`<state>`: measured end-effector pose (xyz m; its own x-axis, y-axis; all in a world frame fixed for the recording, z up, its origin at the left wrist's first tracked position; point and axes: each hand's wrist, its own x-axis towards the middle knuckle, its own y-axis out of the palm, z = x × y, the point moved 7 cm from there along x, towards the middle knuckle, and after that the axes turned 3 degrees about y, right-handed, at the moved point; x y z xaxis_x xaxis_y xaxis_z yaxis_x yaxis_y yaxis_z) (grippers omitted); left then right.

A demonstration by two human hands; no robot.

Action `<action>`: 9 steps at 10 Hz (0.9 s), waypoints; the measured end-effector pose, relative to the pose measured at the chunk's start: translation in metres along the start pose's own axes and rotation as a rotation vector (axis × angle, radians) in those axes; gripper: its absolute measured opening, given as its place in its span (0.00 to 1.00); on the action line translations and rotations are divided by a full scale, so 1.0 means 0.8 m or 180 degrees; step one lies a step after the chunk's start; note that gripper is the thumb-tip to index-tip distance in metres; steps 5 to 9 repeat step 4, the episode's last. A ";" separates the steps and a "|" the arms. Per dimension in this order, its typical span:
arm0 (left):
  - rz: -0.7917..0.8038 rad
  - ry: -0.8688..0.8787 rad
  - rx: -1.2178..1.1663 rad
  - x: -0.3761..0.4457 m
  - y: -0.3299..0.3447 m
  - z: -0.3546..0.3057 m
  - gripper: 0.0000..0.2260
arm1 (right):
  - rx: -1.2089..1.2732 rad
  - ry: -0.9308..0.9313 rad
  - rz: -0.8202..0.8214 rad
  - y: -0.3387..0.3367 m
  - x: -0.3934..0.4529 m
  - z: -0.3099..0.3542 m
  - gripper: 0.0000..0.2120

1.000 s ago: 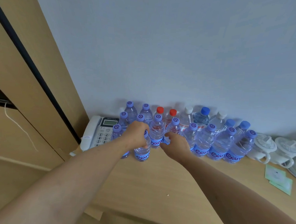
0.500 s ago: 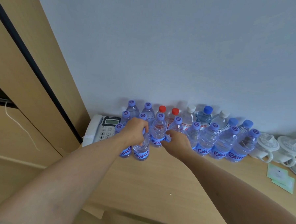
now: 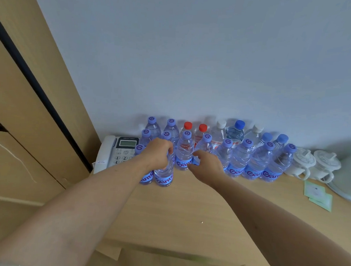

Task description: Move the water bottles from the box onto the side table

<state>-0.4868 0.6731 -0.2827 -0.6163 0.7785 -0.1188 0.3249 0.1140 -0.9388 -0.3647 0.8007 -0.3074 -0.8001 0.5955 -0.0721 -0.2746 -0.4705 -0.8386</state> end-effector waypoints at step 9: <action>-0.0625 0.0475 -0.0354 -0.024 -0.018 -0.028 0.21 | -0.0210 0.0042 -0.0276 -0.031 -0.043 0.020 0.18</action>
